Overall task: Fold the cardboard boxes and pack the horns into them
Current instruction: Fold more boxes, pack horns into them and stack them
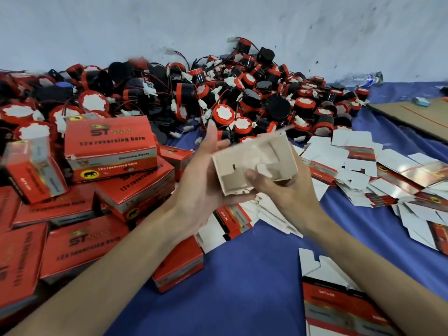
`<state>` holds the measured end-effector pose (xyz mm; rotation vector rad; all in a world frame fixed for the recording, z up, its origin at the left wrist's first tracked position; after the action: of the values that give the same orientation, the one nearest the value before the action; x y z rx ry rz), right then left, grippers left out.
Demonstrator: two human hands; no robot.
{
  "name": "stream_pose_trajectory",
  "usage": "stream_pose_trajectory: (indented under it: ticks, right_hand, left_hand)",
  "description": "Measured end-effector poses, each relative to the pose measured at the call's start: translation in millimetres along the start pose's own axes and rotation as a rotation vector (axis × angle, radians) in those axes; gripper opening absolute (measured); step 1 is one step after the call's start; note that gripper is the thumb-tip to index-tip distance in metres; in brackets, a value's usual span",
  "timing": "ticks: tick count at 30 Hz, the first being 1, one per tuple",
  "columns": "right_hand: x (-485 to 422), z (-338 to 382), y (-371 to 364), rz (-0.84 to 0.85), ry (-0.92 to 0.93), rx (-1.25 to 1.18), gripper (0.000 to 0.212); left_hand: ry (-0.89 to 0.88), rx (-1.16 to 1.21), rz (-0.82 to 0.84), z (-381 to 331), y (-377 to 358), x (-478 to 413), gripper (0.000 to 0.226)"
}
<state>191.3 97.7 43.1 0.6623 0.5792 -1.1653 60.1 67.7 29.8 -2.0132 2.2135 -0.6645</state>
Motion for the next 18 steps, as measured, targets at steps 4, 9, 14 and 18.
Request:
stream_pose_trajectory:
  ticks: [4,9,14,18]
  right_hand:
    - [-0.7,-10.3,4.0,-0.089,-0.141,-0.124,0.046]
    - [10.0,-13.1,-6.8,-0.130,-0.240,-0.357,0.016]
    - [12.9,-13.9,-11.5,-0.172,-0.334,-0.512,0.028]
    - [12.9,-11.7,-13.1,-0.206,-0.355,-0.603,0.030]
  left_hand:
    - [-0.124,-0.131,0.043,-7.1,-17.0,3.6,0.116]
    - [-0.197,-0.442,-0.155,-3.0,-11.6,2.3,0.079]
    - [-0.165,-0.384,-0.063,0.6,-12.4,1.2,0.068]
    - [-0.150,-0.399,-0.081,1.4,-12.9,-0.5,0.070]
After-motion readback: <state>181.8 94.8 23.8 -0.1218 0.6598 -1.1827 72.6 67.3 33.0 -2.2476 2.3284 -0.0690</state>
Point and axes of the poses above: each hand's wrist, its own x-axis away from the middle knuckle, its own y-axis out of the back of the hand, z = x × y, the point moved 7 cm from there along -x, towards the middle knuckle, and after that the axes turned 14 degrees about y, right-handed, at the moved point
